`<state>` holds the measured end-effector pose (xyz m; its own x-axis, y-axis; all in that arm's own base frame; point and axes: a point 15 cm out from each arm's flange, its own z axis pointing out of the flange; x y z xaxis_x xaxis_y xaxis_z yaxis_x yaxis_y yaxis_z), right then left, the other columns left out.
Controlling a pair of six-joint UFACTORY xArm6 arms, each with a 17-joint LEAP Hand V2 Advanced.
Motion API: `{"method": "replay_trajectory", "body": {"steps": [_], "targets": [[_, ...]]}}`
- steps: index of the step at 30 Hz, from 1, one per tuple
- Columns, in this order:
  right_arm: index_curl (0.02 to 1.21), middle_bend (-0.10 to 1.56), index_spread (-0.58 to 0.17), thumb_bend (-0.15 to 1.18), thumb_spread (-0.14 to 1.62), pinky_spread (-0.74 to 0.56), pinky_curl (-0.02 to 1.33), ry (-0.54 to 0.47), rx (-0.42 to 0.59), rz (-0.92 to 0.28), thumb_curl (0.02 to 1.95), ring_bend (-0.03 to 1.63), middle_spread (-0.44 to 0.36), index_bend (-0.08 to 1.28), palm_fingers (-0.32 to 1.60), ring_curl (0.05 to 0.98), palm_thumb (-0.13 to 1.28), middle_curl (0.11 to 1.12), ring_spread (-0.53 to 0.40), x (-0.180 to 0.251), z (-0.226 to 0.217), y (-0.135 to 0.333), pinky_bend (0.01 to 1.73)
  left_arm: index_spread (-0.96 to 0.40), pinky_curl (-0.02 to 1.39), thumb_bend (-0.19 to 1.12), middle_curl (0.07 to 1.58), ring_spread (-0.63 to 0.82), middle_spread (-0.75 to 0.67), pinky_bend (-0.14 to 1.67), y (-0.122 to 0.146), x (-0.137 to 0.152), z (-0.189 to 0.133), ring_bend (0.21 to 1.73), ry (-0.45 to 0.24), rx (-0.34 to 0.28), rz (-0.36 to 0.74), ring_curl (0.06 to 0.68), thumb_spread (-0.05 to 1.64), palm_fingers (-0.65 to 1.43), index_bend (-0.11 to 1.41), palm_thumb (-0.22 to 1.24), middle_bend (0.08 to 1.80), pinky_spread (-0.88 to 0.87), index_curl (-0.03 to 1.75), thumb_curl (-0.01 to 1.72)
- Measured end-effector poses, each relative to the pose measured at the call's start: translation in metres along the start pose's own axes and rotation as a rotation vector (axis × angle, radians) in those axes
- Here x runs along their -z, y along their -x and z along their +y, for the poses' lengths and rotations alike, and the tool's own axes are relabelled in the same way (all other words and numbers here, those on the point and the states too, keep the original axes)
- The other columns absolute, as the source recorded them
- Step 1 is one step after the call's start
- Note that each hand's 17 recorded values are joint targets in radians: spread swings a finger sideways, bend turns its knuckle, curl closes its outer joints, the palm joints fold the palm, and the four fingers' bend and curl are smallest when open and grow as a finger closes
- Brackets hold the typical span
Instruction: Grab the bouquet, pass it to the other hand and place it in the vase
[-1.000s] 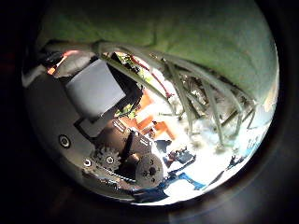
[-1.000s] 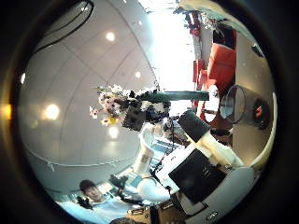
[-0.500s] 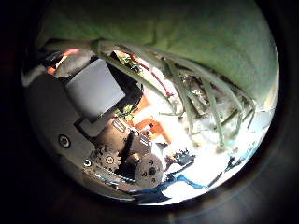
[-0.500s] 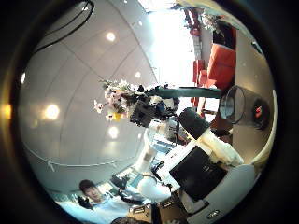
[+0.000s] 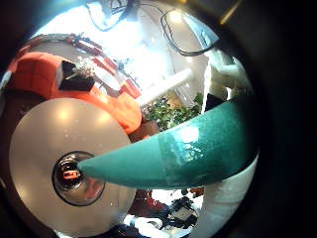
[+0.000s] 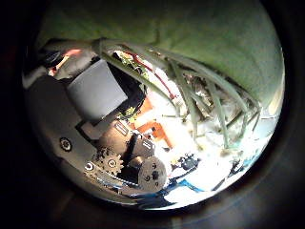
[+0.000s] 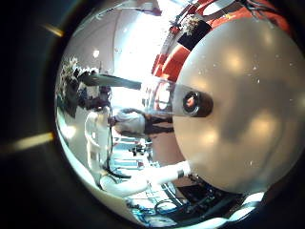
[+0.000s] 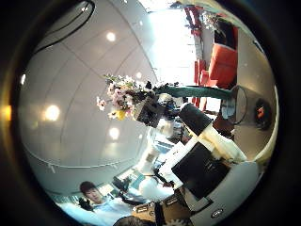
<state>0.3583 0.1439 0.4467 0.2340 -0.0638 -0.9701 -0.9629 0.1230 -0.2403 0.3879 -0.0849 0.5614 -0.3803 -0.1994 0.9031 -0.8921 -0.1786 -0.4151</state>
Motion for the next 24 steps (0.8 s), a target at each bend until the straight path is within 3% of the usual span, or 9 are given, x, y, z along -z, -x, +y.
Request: {"method": "replay_trajectory", "body": {"steps": [5, 10, 11, 13, 14, 15, 17, 19, 24], "targets": [[0.48, 0.42, -0.315, -0.02, 1.0, 0.42, 0.31, -0.001, 0.002, 0.0, 0.59, 0.71, -0.042, 0.27, 0.39, 0.28, 0.8, 0.41, -0.015, 0.0, 0.0, 0.001, 0.59, -0.74, 1.09, 0.04, 1.03, -0.39, -0.55, 1.1, 0.006, -0.003, 0.003, 1.52, 0.005, 0.011, 0.003, 0.556, 1.12, 1.07, 0.58, 1.08, 1.1, -0.66, 1.35, 0.95], [0.48, 0.41, -0.315, -0.02, 1.0, 0.42, 0.29, -0.005, 0.005, 0.001, 0.59, 0.7, -0.041, 0.27, 0.42, 0.275, 0.8, 0.41, -0.015, 0.002, 0.0, 0.001, 0.58, -0.73, 1.02, -0.09, 1.0, -0.41, -0.54, 1.05, 0.026, -0.003, 0.008, 1.45, 0.011, 0.062, 0.019, 0.526, 0.97, 1.03, 0.48, 0.84, 1.06, -0.66, 1.34, 0.83], [0.48, 0.4, -0.315, -0.02, 1.0, 0.42, 0.29, -0.005, 0.005, 0.001, 0.59, 0.7, -0.041, 0.27, 0.42, 0.274, 0.8, 0.41, -0.015, 0.002, 0.0, 0.001, 0.58, -0.73, 1.0, -0.1, 1.0, -0.42, -0.54, 1.01, 0.031, -0.004, 0.009, 1.39, 0.016, 0.073, 0.022, 0.521, 0.95, 0.92, 0.45, 0.75, 1.05, -0.67, 1.33, 0.78], [0.48, 0.4, -0.311, -0.02, 1.0, 0.42, 0.28, -0.003, 0.007, 0.0, 0.59, 0.7, -0.041, 0.27, 0.43, 0.274, 0.8, 0.41, -0.019, 0.002, 0.0, 0.002, 0.57, -0.68, 0.97, -0.11, 0.99, -0.38, -0.5, 0.82, 0.045, -0.006, 0.018, 1.24, 0.049, 0.094, 0.023, 0.521, 0.93, 0.39, 0.37, 0.57, 1.0, -0.62, 1.29, 0.7], [0.48, 0.4, -0.312, -0.02, 1.0, 0.42, 0.28, -0.003, 0.008, 0.0, 0.59, 0.7, -0.042, 0.28, 0.43, 0.272, 0.8, 0.41, -0.019, 0.002, 0.0, 0.002, 0.57, -0.6, 0.96, -0.14, 0.93, -0.17, -0.36, 0.59, 0.05, -0.007, 0.022, 1.1, 0.069, 0.097, 0.024, 0.485, 0.91, -0.28, 0.29, 0.45, 0.75, -0.41, 1.26, 0.65], [0.48, 0.4, -0.312, -0.02, 1.0, 0.42, 0.27, -0.002, 0.008, 0.0, 0.59, 0.7, -0.042, 0.28, 0.43, 0.272, 0.8, 0.41, -0.02, 0.002, 0.0, 0.003, 0.57, -0.52, 0.93, -0.12, 0.89, -0.02, -0.2, 0.52, 0.055, -0.008, 0.026, 1.03, 0.095, 0.1, 0.023, 0.449, 0.9, -0.44, 0.18, 0.39, 0.6, -0.27, 1.21, 0.61], [0.48, 0.4, -0.312, -0.02, 1.0, 0.42, 0.26, 0.001, 0.008, -0.002, 0.58, 0.69, -0.053, 0.28, 0.44, 0.269, 0.8, 0.41, -0.021, 0.001, 0.001, 0.003, 0.56, -0.37, 0.83, -0.1, 0.75, 0.19, 0.04, 0.39, 0.067, -0.009, 0.035, 0.9, 0.146, 0.106, 0.014, 0.335, 0.88, -0.46, 0.05, 0.29, 0.4, -0.03, 1.12, 0.55], [0.49, 0.39, -0.313, -0.02, 1.0, 0.42, 0.26, 0.002, 0.012, -0.002, 0.58, 0.69, -0.062, 0.28, 0.45, 0.267, 0.8, 0.41, -0.021, 0.001, 0.001, 0.005, 0.56, -0.23, 0.74, -0.08, 0.65, 0.34, 0.23, 0.32, 0.083, -0.007, 0.04, 0.81, 0.174, 0.103, 0.007, 0.274, 0.85, -0.42, 0.01, 0.21, 0.29, 0.17, 1.02, 0.5], [0.5, 0.38, -0.318, -0.02, 1.01, 0.42, 0.24, 0.0, 0.019, 0.0, 0.58, 0.69, -0.069, 0.29, 0.47, 0.265, 0.8, 0.41, -0.031, 0.002, 0.003, 0.008, 0.55, 0.03, 0.6, -0.06, 0.51, 0.54, 0.49, 0.23, 0.107, 0.012, 0.039, 0.68, 0.093, 0.135, 0.015, 0.208, 0.79, -0.32, 0.0, 0.13, 0.17, 0.47, 0.75, 0.44]]}}
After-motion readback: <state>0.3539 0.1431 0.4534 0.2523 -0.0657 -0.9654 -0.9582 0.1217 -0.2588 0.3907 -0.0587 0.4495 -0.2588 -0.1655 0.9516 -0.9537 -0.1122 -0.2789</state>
